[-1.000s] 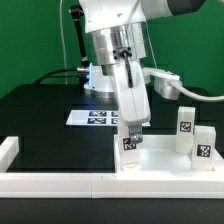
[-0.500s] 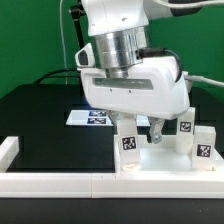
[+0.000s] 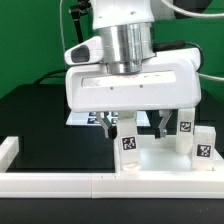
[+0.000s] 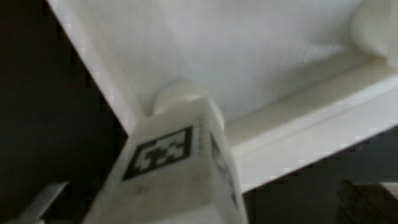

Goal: Assemble square table

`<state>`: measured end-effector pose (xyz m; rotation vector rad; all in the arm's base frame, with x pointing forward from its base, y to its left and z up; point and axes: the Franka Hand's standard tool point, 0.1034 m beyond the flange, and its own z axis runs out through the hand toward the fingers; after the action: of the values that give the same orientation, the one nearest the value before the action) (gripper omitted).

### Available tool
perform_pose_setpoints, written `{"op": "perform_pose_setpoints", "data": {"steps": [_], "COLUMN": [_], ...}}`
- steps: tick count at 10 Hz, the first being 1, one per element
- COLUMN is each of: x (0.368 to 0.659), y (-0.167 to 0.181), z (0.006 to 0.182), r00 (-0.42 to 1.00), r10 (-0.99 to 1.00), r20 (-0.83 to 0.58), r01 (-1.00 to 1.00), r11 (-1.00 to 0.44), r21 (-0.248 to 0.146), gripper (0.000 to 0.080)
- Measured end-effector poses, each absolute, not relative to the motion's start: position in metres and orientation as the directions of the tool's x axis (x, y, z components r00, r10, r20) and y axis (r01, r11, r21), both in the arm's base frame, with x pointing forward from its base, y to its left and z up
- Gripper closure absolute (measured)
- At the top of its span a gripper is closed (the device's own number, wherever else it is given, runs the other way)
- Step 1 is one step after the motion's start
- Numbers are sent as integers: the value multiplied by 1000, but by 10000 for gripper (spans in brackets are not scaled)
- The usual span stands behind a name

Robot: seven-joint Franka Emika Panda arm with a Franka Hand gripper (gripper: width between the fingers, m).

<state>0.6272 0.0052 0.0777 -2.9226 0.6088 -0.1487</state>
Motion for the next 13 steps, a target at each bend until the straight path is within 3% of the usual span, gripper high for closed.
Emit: {"op": "perform_pose_setpoints", "data": {"steps": [2,4,7,9,11,13], "x": [626,626,624,623,624,624], "y": [7,6,4,7,8,7], "z": [77,76,75,74,74,73], "r00": [885,831,624,234,-48,-78], "r10": [-463,-555,-781,-966,-980,-975], "r20": [50,30,-24,-107,-196,-207], "r01": [-449,-543,-772,-965,-989,-986], "r11": [-877,-821,-612,-218,75,106], "r21": [-173,-176,-171,-145,-130,-130], "gripper": [187,475,504,505,505,505]}}
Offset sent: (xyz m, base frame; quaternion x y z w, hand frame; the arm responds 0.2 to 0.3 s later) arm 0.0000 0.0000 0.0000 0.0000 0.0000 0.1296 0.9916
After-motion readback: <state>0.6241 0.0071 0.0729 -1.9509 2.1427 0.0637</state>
